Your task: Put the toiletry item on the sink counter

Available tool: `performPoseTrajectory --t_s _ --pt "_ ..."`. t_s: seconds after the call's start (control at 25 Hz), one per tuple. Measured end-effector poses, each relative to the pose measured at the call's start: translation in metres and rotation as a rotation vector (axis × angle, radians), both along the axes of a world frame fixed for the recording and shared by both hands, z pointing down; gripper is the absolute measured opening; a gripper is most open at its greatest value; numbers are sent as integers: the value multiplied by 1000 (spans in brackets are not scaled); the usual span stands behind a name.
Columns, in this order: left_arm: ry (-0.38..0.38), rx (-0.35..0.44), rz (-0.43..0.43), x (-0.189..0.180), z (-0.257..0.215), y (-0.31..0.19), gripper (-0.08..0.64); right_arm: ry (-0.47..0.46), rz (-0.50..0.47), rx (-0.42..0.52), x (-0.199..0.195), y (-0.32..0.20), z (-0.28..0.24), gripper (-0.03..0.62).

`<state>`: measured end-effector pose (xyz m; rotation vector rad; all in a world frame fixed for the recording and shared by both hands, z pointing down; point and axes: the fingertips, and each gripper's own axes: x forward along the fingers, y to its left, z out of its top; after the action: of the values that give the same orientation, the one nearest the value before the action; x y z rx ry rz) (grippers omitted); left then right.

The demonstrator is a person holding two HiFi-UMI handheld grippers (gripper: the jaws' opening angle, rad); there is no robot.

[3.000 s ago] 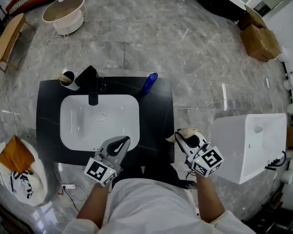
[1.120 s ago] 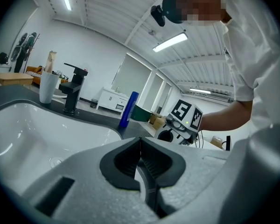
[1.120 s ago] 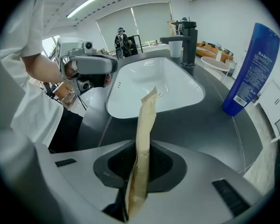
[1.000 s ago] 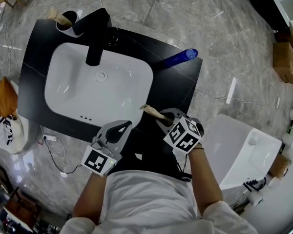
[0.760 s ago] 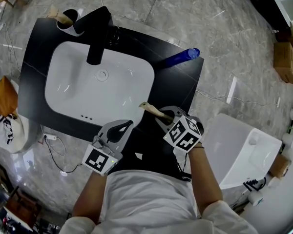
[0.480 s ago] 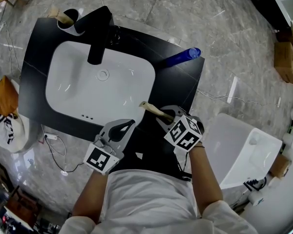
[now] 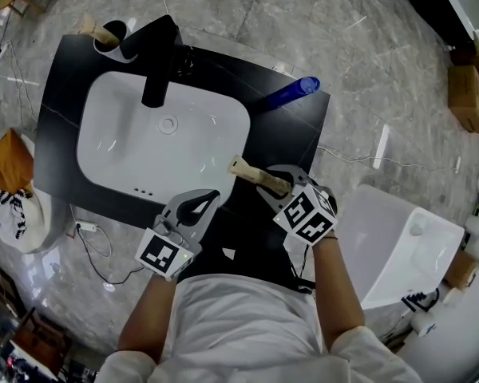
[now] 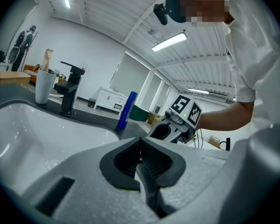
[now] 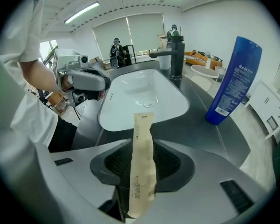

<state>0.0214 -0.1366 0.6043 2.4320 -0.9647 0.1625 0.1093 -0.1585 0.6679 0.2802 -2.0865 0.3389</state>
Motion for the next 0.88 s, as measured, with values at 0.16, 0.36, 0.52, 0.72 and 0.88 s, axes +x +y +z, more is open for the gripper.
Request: performPoseTrajectory --t_s 0.16,0.36,0.52,0.72,0.88 --pt "13 63 -15 -3 -19 -10 15 -61 36 54 -1 -11 -26 104" --pt "19 108 -35 -10 -55 -25 15 -207 105 114 -7 -21 -81 103" --pt "0 170 -27 -11 -97 -33 15 -429 172 179 -10 -26 -152 68" --pt "-9 241 -18 -7 -155 -39 15 -709 214 295 2 -28 -253 37" --pt "-8 302 -31 -5 -200 -41 15 -784 251 460 26 -27 -317 31"
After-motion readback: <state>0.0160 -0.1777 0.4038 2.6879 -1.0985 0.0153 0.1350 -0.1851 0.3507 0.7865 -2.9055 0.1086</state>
